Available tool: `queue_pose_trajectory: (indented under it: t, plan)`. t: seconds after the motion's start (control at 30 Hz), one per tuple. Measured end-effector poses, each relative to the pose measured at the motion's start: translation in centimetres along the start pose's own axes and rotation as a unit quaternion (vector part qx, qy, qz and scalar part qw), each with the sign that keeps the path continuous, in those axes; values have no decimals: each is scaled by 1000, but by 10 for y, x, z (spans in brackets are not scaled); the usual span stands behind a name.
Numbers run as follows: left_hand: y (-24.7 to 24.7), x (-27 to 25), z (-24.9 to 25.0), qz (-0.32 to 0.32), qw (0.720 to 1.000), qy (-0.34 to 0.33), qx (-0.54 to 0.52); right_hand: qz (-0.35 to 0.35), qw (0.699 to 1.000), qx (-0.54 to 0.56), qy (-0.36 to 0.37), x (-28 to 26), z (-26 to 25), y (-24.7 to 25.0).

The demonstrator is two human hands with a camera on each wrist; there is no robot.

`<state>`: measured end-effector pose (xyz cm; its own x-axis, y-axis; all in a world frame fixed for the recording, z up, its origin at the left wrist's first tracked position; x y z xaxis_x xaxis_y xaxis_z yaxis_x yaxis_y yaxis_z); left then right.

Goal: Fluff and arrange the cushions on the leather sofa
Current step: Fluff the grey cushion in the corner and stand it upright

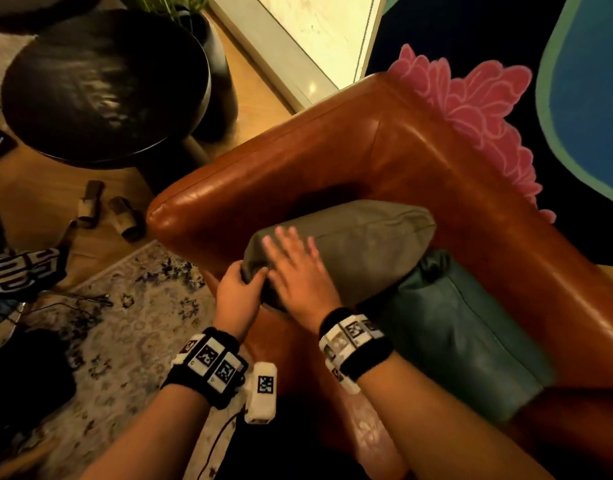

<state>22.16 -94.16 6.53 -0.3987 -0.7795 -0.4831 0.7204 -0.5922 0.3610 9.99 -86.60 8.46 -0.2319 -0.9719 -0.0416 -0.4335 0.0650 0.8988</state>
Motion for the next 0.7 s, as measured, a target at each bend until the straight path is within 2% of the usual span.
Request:
queue_pose_trajectory:
  t: [0.07,0.13,0.2,0.33,0.37,0.43,0.47,0.5,0.57,0.6,0.63,0.7]
  plan:
    - [11,5,-11,17,1000,4,4,-79,992,-83,55,-5,-1,-33]
    - [24,7,-24,28,998,43,-25,-81,984,-161,17,-5,39,-34]
    - [33,9,-31,24,997,62,-25,-59,977,-188,-81,-2,90,-13]
    - [39,17,-27,-18,995,90,23,-65,939,-204,-270,-12,184,36]
    - [40,18,-26,-27,994,101,0,-50,925,-166,-339,-18,201,50]
    - [40,22,-33,-39,986,152,-63,-10,877,-1,-480,-27,222,70]
    - [39,22,-32,-46,980,170,-88,8,866,90,-492,-27,221,77]
    - [37,21,-27,-55,978,169,-110,38,872,148,-465,-25,213,83]
    - [37,17,-8,-83,982,120,-122,129,897,185,-381,-22,198,103]
    - [39,15,0,-105,980,96,-137,162,897,212,-351,-21,196,113]
    - [43,12,6,-134,973,82,-169,193,891,250,-327,-19,200,122]
    - [49,10,9,-187,945,91,-255,245,852,331,-324,-16,213,135]
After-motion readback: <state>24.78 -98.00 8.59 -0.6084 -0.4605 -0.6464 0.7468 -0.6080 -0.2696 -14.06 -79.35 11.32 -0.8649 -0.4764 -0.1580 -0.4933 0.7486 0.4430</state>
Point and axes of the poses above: each hand's wrist, its own x-axis towards the middle knuckle, its own y-axis out of the back of the hand, z = x × y, the point moved 4 cm from there along x, towards the middle knuckle, and after that the axes turned 8 degrees about -z, right-handed, at the moved point
